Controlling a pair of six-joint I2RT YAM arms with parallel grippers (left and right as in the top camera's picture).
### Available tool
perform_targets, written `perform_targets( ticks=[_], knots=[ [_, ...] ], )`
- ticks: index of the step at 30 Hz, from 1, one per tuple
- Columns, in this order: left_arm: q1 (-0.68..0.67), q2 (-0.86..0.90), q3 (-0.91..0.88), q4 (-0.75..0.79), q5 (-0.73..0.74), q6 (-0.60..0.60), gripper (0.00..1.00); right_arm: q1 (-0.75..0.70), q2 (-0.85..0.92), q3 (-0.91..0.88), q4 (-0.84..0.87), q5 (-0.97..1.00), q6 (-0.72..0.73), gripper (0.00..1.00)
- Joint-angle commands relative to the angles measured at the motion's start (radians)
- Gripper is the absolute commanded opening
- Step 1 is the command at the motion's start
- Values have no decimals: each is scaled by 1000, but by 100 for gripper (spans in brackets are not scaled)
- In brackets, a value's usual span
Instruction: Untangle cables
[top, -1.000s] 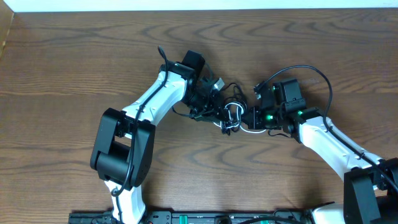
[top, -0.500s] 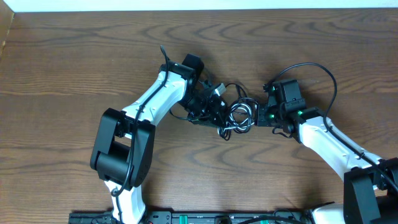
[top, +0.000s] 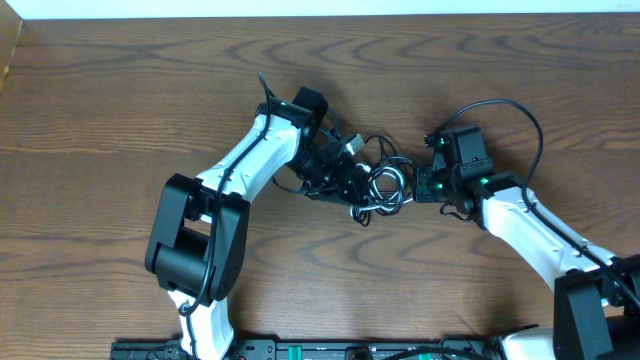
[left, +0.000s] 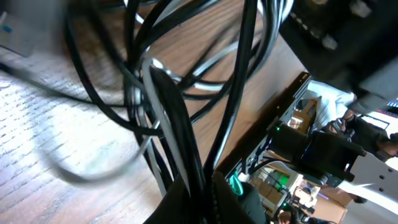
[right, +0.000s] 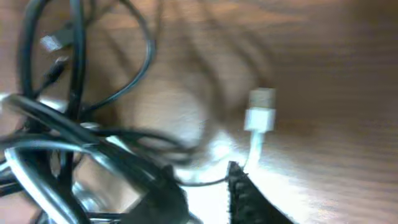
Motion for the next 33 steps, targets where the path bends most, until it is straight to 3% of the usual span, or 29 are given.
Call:
perform_targets(
  ticks=[1, 8, 13, 27, 33],
  knots=[
    [4, 3, 1, -8, 5, 17, 7, -25, -78, 39, -29, -223, -35, 35],
    [4, 3, 1, 53, 93, 8, 7, -31, -182, 42, -185, -368, -97, 45],
    [4, 3, 1, 100, 96, -58, 7, -26, -187, 42, -220, -454, -82, 41],
    [4, 3, 1, 108, 96, -68, 7, 39, -150, 32, -241, -138, -50, 37],
    [4, 3, 1, 108, 100, -71, 7, 40, -140, 30, -231, -138, 29, 37]
  ],
)
